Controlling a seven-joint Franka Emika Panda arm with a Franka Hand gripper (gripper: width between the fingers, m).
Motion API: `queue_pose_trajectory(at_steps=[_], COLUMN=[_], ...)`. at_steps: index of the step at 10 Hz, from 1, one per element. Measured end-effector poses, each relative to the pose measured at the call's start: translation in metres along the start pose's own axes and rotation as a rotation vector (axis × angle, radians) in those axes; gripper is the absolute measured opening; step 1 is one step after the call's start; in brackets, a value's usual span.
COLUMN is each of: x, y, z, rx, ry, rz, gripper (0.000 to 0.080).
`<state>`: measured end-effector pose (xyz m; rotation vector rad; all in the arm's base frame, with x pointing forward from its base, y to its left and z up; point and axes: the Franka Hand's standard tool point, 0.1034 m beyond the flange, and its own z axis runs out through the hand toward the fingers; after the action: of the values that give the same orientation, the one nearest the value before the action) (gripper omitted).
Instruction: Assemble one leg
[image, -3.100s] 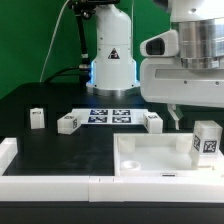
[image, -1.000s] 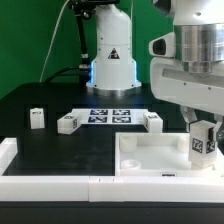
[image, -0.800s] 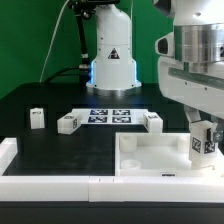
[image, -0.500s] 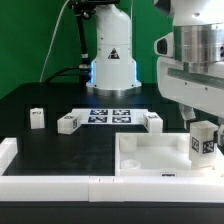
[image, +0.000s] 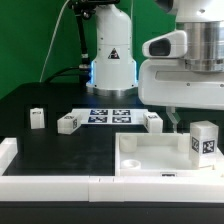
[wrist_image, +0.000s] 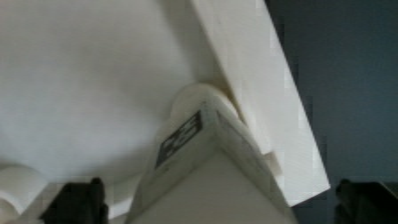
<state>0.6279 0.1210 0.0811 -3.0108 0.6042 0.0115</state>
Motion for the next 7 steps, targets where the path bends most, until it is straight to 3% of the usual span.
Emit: queue_pose_trajectory(at_steps=[3,6,7], x=[0.0016,0.0019,0.0019], y=[0.0025,0.0033,0.0033], z=[0.0,0.0002,0.0002], rx=[-0.01,-0.01,-0.009], ry=[0.004,0.004,0.004], rz=[-0.451,-0.532,-0.531], gripper=[0.0649,0.0602,0.0427])
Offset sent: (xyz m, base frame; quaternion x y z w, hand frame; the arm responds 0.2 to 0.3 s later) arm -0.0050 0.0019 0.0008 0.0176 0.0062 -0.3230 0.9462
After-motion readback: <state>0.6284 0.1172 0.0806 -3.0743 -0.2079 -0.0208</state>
